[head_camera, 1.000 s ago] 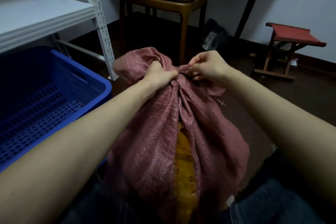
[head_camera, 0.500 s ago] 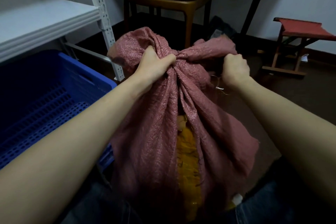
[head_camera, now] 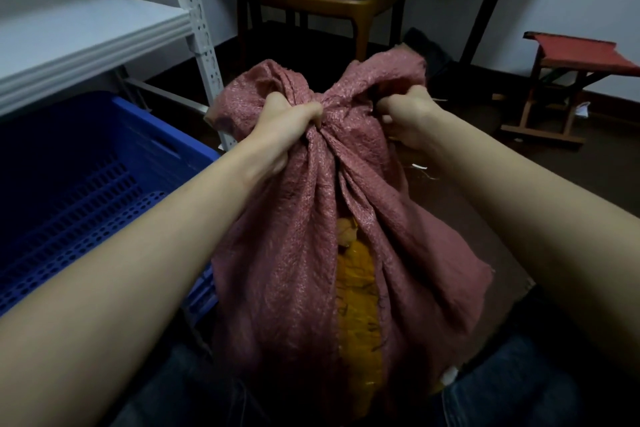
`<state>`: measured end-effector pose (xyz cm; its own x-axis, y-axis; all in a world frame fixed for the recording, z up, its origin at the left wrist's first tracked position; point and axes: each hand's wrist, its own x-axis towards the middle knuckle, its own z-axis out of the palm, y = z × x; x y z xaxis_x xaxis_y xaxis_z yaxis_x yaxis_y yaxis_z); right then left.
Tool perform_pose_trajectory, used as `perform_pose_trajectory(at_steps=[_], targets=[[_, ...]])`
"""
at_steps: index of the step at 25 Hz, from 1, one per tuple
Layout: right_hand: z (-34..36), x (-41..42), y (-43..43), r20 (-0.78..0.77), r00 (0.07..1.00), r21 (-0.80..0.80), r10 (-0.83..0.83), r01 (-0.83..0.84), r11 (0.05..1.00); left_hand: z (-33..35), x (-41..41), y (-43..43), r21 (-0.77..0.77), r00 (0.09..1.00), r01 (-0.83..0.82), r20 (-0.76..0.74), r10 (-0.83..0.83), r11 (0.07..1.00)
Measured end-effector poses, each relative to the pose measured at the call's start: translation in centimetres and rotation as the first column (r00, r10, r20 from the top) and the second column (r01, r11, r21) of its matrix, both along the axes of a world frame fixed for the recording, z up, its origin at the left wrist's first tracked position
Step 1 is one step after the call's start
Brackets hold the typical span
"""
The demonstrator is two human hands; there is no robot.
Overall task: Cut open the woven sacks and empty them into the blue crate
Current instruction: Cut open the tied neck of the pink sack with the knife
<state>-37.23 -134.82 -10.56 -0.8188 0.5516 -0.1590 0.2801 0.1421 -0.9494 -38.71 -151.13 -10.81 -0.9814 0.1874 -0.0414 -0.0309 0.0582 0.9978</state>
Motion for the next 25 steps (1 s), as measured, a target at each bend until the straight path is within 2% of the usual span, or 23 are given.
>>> perform_pose_trajectory(at_steps=[1,2,3,4,6,10,11,13,15,16,18,21,25], targets=[[-0.2,-0.1,0.8,0.074,0.997,0.238,0.002,-0.019,0.971,0.0,-0.1,-0.2,-0.003,1.0,-0.007,-0.005,0.007,1.0],[-0.5,0.0,1.8,0.143,0.989,0.471,-0.038,-0.035,0.881,0.0,-0.2,-0.4,-0.013,1.0,-0.009,-0.012,0.009,1.0],[-0.8,0.2,2.7,0.167,0.983,0.631,-0.083,-0.042,0.774,0.0,-0.2,-0.6,-0.029,1.0,-0.016,-0.015,0.015,0.999],[-1.2,0.6,3.5,0.165,0.98,0.718,-0.109,-0.043,0.694,0.0,-0.2,-0.7,-0.046,1.0,-0.019,-0.02,0.018,0.999],[-1.5,1.1,4.7,0.154,0.978,0.764,-0.143,-0.026,0.645,-0.2,-0.2,-0.7,-0.068,0.999,-0.01,-0.045,0.007,0.998],[-1.7,1.8,6.1,0.128,0.951,0.787,-0.281,0.075,0.613,-0.5,-0.7,-0.6,-0.055,0.997,-0.027,-0.067,0.023,0.998],[-1.6,1.9,6.2,0.09,0.951,0.76,-0.296,0.127,0.637,-0.6,-0.7,-0.5,-0.051,0.997,-0.047,-0.06,0.044,0.998],[-1.2,1.8,6.2,-0.005,0.964,0.589,-0.266,0.218,0.778,-0.7,-0.9,-0.4,-0.064,0.996,-0.088,-0.02,0.087,0.994],[-0.5,1.6,5.6,-0.098,0.973,0.276,-0.209,0.228,0.934,-0.7,-1.1,-0.2,-0.082,0.995,-0.09,0.04,0.094,0.993],[-0.2,1.5,5.4,-0.146,0.971,0.117,-0.188,0.206,0.972,-0.6,-1.1,-0.1,-0.093,0.993,-0.084,0.07,0.091,0.992],[0.5,1.8,4.9,-0.232,0.959,-0.049,-0.162,0.155,0.987,-0.6,-1.2,0.2,-0.129,0.992,-0.078,0.091,0.09,0.989],[1.7,3.0,4.5,-0.336,0.925,-0.191,-0.177,0.117,0.975,-0.6,-1.1,0.5,-0.183,0.99,-0.023,0.134,0.048,0.983],[2.3,3.6,4.3,-0.461,0.869,-0.239,-0.18,0.074,0.968,-1.1,-1.0,0.8,-0.403,0.992,0.097,0.111,-0.056,0.91]])
